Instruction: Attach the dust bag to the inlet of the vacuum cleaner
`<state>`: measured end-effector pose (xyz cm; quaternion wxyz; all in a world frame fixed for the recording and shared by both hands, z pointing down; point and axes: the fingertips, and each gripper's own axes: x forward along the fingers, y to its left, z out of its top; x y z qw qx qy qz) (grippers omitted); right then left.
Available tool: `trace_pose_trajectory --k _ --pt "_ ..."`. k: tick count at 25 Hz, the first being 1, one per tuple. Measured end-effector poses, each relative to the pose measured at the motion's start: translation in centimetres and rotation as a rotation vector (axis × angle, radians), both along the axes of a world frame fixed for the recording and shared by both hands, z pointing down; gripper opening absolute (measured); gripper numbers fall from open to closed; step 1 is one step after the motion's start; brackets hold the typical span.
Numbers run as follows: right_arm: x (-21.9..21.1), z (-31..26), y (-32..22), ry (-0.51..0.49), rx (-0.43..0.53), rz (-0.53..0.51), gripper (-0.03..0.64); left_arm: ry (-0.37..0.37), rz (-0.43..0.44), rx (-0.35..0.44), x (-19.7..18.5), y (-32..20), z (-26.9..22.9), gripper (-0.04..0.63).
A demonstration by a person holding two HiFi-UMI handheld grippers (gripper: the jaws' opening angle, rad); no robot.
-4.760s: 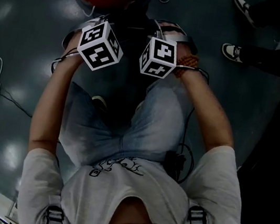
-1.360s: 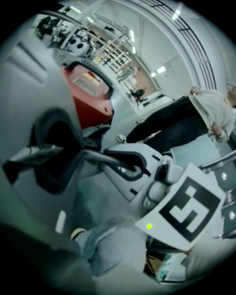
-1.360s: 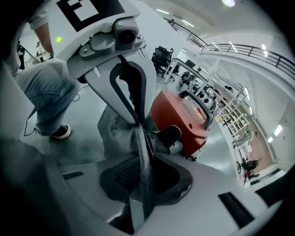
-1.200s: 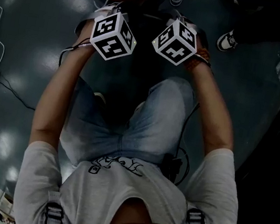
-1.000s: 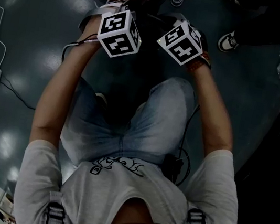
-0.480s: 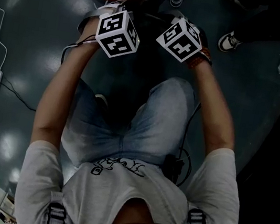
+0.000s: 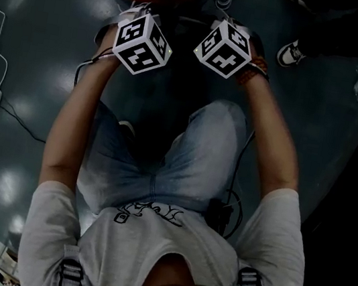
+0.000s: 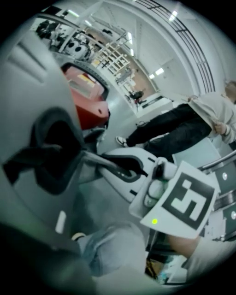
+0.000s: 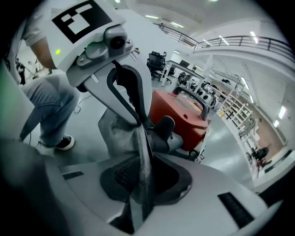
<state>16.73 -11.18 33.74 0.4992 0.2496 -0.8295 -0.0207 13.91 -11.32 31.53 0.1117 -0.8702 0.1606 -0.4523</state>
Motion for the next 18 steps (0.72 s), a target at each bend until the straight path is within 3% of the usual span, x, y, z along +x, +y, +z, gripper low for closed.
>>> trace_pose_trajectory --k 4,10,14,18 --pt "0.2 0.3 -0.1 -0.085 -0.036 0.056 0.057 -0.014 0.006 0.021 0.4 -0.3 0.0 0.032" --pt "0.5 -1.7 0.8 -0.064 0.051 0.057 0.057 0.031 -0.037 0.067 -0.6 1.1 -1.7 0.027" --pt "0.7 -4.3 2.3 -0.11 0.141 0.099 0.057 0.148 -0.132 0.059 -1.0 2.3 -4.2 0.006" --pt "-1.0 -7.0 2.4 -0.281 0.17 0.197 0.055 0.283 -0.224 0.01 -1.4 2.3 -5.2 0.005"
